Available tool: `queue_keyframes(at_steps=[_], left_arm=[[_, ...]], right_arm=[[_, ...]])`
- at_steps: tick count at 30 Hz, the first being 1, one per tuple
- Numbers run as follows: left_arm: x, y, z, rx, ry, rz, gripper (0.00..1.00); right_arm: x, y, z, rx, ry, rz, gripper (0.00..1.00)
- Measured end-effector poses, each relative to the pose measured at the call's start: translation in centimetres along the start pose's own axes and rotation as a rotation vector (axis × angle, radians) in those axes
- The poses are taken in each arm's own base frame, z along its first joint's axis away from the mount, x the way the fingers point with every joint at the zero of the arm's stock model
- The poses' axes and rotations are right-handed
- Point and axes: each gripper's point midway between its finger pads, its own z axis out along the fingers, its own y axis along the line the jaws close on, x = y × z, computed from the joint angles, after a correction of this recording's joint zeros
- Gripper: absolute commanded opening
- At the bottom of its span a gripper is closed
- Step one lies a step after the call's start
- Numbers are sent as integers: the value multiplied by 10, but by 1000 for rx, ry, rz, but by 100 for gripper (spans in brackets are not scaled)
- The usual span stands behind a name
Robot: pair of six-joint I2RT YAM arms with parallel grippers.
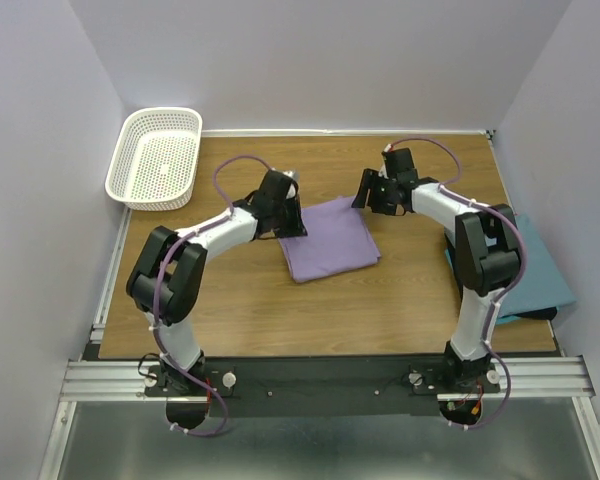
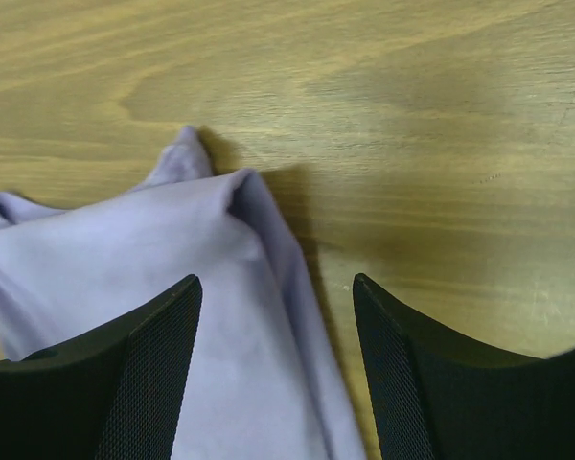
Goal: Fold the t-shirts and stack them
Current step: Neatly place the folded tshirt to the corner
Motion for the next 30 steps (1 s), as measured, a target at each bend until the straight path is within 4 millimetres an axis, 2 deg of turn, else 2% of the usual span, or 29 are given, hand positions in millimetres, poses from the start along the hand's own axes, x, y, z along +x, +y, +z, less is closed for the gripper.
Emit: queue_keyframes(at_steps=[3,5,7,15,21,30], left_arm=[[45,19,2,-47,78,-19,0],[63,31,1,-79,111,-35,0],[71,38,1,-98,121,-46,0],[71,43,-3,-119,95,-57,0],[71,50,1,-147,96,-59,0],[50,63,9,-234,67,-32,0]], right_arm=[[9,-7,14,0,38,-18,72],[15,-9,20,-5,61,-26,72],[19,-8,23,-21,76,-37,72],[29,0,22,-80,86,-51,71],[53,6,8,-101,102,-45,70],[81,13,-11,-108,136,5,67]])
